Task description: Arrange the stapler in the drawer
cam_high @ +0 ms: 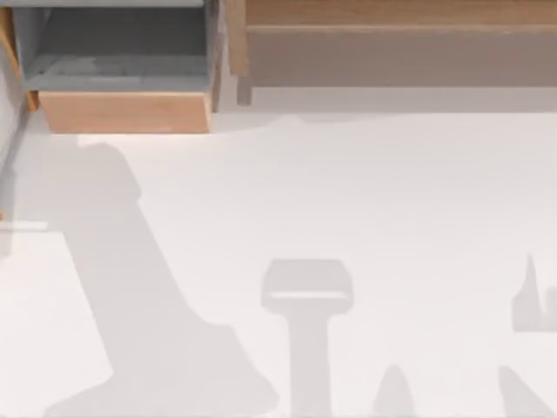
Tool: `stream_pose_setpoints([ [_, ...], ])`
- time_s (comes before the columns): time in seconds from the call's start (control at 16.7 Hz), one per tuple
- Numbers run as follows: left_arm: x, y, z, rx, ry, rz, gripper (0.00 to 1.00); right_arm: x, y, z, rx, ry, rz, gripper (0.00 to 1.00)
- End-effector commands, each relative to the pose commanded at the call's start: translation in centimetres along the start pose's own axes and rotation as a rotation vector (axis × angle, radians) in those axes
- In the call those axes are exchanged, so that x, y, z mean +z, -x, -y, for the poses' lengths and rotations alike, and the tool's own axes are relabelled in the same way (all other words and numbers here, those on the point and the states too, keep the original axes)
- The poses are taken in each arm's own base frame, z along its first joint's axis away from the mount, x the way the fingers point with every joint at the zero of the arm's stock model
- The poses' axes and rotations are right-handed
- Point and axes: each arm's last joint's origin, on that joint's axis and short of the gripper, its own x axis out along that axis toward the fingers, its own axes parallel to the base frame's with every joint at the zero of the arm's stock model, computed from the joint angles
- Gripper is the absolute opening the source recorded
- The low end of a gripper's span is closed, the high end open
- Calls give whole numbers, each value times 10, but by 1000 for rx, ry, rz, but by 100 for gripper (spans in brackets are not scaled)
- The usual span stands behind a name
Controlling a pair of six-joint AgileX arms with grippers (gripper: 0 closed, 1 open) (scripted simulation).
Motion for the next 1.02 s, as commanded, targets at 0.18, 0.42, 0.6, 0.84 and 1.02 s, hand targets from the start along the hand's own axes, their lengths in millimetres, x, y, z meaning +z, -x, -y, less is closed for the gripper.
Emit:
stream_pose_setpoints([
  [0.18, -1, -1, -2, 0, 4, 1, 0, 0, 0, 0, 0, 0, 0, 100],
  [0.42, 0, -6, -1, -1, 2, 2, 0, 0, 0, 0, 0, 0, 0, 100],
  [0.6, 0, -10, 0, 0, 0, 0, 0, 0, 0, 0, 0, 0, 0, 100],
  [0.84, 0, -10, 0, 0, 0, 0, 8, 0, 0, 0, 0, 0, 0, 100],
  [1.02, 0, -10, 0, 0, 0, 0, 30, 0, 0, 0, 0, 0, 0, 100],
])
